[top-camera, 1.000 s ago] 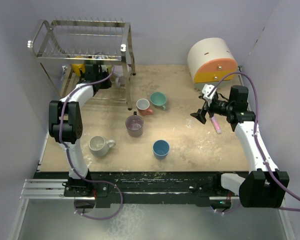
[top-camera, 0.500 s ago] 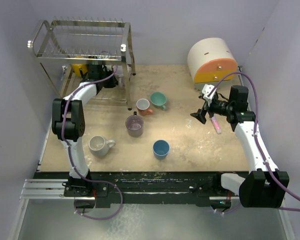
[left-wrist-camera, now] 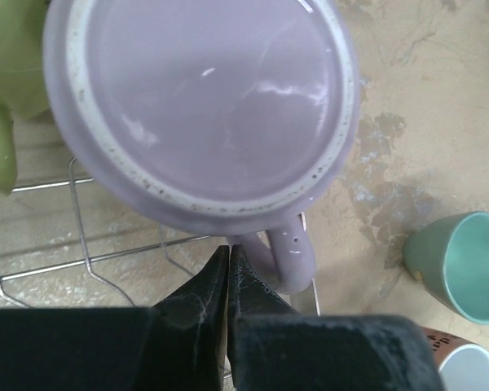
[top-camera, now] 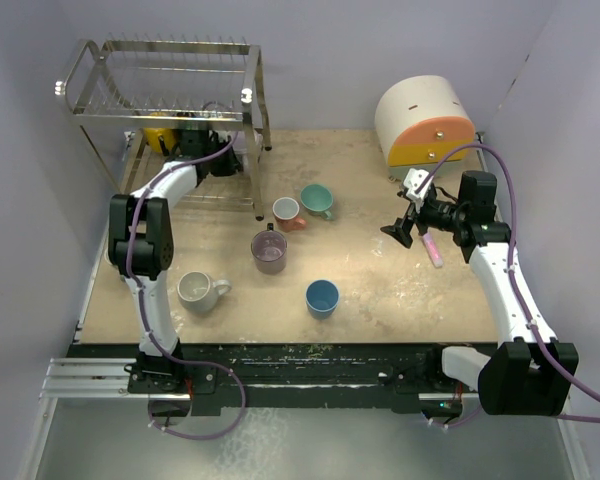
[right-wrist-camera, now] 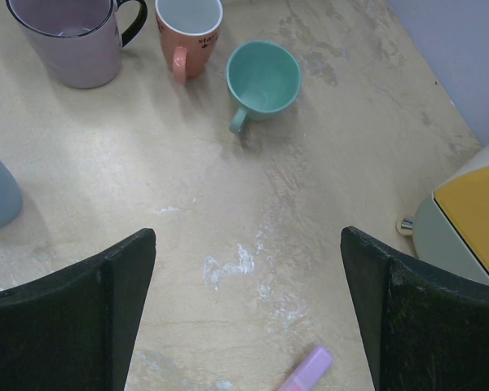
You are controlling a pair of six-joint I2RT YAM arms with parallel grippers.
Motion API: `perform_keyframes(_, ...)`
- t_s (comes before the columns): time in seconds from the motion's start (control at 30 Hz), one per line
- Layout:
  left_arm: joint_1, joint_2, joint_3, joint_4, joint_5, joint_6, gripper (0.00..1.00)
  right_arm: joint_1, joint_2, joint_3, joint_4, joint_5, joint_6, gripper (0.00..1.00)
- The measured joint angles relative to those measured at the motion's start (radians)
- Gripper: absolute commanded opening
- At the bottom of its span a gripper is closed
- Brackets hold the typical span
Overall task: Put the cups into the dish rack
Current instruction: Turn the cup upside down in the dish rack, then pick up the cup at the center of the board.
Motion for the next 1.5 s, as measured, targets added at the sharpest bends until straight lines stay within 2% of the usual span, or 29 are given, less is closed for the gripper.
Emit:
perform_keyframes(0.13,0.01,-0.004,-0.005,-0.013,-0.038,-0.002,0.08,0.0,0.0,0.0,0.0,0.0,-0.002,0.96)
perform_keyframes(0.4,0.042,-0.103,-0.119,-0.005,-0.068,-0.017,0.1,0.0,0.0,0.0,0.0,0.0,-0.003,0.96)
perform_keyframes(0.8,0.146,-0.154,-0.246,-0.041,0.098,-0.185,0.08,0.0,0.0,0.0,-0.001,0.0,-0.004,0.96)
perform_keyframes(1.17,0.152,-0.321,-0.37,-0.047,0.257,-0.244,0.08,0.0,0.0,0.0,-0.004,-0.001,-0.004,0.96)
perform_keyframes(1.5,0.158,-0.397,-0.525,-0.074,0.405,-0.309,0.09,0.0,-0.001,0.0,-0.009,-0.008,-0.004,0.96)
